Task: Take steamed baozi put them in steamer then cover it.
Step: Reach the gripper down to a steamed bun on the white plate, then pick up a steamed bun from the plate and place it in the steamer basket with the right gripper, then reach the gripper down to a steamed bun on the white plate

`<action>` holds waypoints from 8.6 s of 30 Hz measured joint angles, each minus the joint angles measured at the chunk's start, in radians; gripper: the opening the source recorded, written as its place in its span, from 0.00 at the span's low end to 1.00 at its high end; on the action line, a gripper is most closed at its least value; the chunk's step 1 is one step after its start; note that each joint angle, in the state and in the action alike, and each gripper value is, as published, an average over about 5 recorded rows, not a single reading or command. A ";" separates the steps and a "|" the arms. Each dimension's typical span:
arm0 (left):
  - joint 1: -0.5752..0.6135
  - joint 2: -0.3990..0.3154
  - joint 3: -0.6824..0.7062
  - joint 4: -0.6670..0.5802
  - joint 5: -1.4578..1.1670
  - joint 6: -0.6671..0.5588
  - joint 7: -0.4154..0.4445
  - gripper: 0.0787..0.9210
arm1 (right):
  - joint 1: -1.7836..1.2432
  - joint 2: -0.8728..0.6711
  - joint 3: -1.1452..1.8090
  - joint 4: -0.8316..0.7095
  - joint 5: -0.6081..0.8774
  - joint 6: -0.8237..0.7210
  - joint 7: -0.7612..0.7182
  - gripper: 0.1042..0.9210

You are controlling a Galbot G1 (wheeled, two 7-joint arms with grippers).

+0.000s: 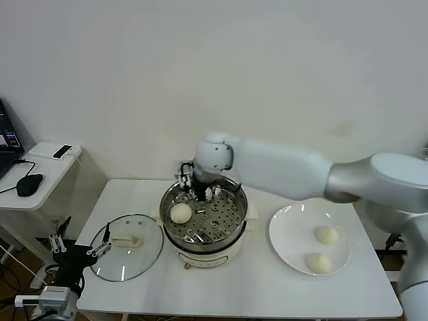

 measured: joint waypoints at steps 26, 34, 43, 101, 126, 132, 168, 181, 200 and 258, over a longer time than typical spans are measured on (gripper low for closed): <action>-0.016 0.004 0.041 0.026 0.011 0.001 0.000 0.88 | -0.285 -0.732 0.173 0.360 -0.325 0.229 -0.135 0.88; -0.017 0.002 0.049 0.034 0.017 0.003 0.000 0.88 | -0.505 -0.807 0.294 0.373 -0.392 0.234 -0.140 0.88; -0.015 0.001 0.047 0.038 0.018 0.003 0.000 0.88 | -0.644 -0.798 0.378 0.324 -0.426 0.236 -0.133 0.88; -0.027 0.002 0.048 0.038 0.019 0.008 -0.001 0.88 | -0.606 -0.674 0.396 0.146 -0.407 0.210 -0.168 0.54; -0.016 0.004 0.027 0.037 0.018 0.007 0.000 0.88 | -0.059 -0.350 0.171 0.127 -0.209 0.243 -0.145 0.55; -0.015 0.003 0.016 0.037 0.018 0.009 -0.001 0.88 | -0.028 -0.243 0.114 0.135 -0.191 0.279 -0.133 0.55; -0.011 -0.015 -0.010 0.033 0.009 0.007 -0.001 0.88 | -0.069 0.004 -0.080 0.136 -0.335 0.637 -0.107 0.55; -0.014 -0.012 -0.010 0.032 0.009 0.007 -0.001 0.88 | -0.062 -0.022 -0.068 0.139 -0.338 0.669 -0.115 0.86; -0.019 0.010 -0.016 0.030 0.000 0.006 0.002 0.88 | -0.029 -0.228 0.069 0.126 -0.278 0.408 -0.111 0.88; -0.031 0.016 0.019 0.059 0.008 0.008 -0.001 0.88 | -0.773 -0.531 0.630 -0.176 -0.641 0.328 -0.081 0.88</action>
